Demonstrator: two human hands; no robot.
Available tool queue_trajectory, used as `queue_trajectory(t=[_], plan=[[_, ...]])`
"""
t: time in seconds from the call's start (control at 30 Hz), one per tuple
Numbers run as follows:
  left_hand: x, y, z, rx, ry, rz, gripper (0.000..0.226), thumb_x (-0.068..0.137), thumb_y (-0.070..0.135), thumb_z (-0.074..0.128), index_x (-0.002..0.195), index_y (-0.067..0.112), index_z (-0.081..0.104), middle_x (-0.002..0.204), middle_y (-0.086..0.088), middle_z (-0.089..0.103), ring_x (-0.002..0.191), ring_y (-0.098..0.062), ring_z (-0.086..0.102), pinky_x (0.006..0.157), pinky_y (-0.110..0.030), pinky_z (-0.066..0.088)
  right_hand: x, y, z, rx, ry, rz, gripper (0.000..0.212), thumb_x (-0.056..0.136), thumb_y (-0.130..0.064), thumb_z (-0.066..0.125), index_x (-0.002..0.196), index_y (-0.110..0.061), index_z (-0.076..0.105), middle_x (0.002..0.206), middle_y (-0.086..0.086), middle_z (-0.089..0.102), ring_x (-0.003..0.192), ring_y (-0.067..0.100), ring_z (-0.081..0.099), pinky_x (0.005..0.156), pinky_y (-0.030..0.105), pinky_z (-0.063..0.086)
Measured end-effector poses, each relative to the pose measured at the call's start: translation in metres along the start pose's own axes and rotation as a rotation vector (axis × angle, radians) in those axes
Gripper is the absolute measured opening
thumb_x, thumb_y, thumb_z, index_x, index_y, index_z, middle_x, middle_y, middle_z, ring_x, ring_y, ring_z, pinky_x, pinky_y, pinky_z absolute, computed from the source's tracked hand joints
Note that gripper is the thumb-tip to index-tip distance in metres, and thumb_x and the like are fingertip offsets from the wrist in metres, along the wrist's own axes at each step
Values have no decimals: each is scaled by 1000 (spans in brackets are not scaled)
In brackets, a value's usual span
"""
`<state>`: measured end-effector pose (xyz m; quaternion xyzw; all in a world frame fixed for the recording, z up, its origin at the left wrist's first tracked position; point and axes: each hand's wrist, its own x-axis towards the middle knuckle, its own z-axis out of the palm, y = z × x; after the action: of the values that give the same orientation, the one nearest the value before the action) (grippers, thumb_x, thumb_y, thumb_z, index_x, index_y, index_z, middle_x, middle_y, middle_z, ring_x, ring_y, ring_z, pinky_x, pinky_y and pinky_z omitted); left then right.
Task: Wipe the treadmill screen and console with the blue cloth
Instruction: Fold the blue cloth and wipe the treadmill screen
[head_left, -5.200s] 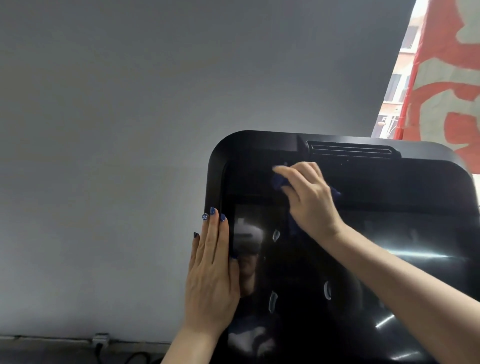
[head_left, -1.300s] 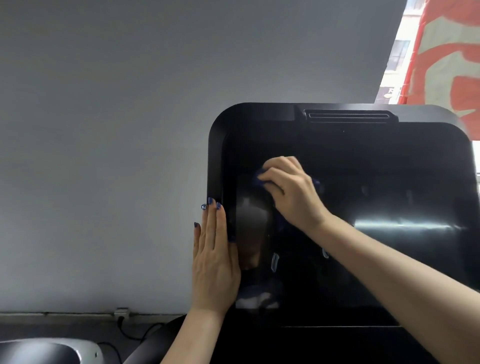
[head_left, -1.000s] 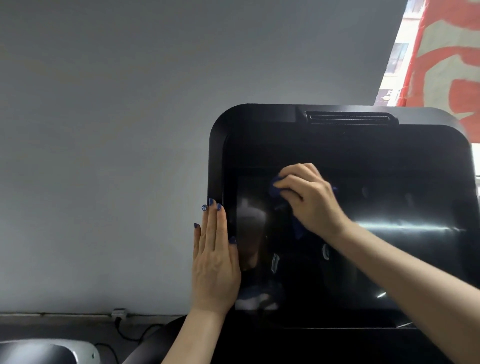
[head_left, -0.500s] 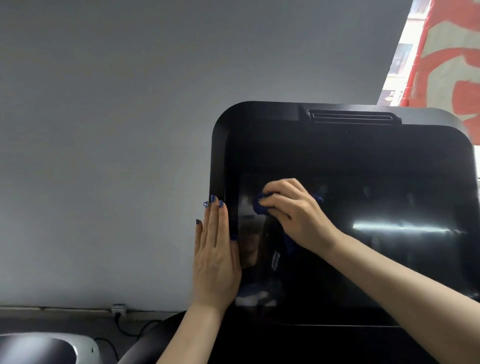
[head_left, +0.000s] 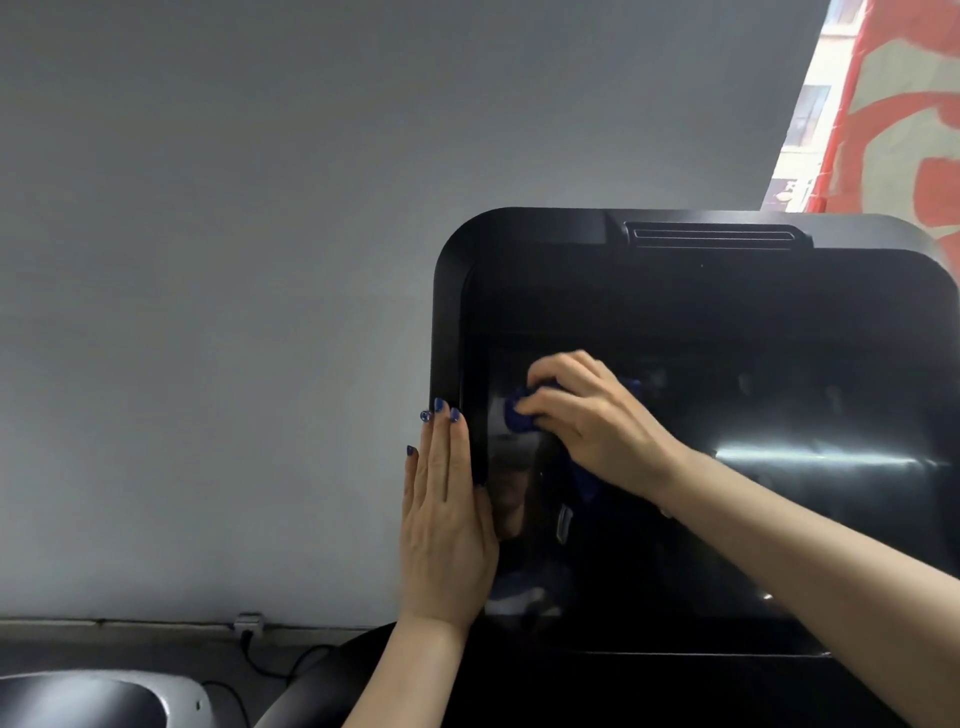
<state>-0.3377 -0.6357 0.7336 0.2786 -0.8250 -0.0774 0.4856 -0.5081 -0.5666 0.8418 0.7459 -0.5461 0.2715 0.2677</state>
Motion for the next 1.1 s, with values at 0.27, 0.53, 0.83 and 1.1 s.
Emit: queue_trajectory(t=[0.27,0.53,0.83,1.1], plan=[[-1,-1,-1,-32,-1,-10,61,98,14,30,158,9,18,166,-7,18,153,-18,13,122,-40,15,12,-19,24,33,42,35,11,92,-7,64,101,-9,70,112,9,58,104,25,52,85,41,44],[1,1,-1,-45,6,-25,61,98,15,29,158,10,17,165,-7,20,153,-18,14,123,-39,13,42,-13,30,16,141,151,14,90,-8,58,96,-7,70,107,10,59,101,25,51,82,47,47],[-1,0,0,-45,-4,-23,61,97,13,29,157,9,21,165,-5,19,153,-18,14,122,-40,16,10,12,-7,13,-106,-165,11,96,-8,59,100,-8,70,113,10,61,101,28,55,84,41,46],[-3,-2,-2,-46,-4,-21,59,100,11,31,158,11,19,166,-4,18,154,-16,12,123,-39,14,9,-12,23,29,-10,-93,12,95,-16,62,99,-9,70,114,7,62,106,23,54,89,35,45]])
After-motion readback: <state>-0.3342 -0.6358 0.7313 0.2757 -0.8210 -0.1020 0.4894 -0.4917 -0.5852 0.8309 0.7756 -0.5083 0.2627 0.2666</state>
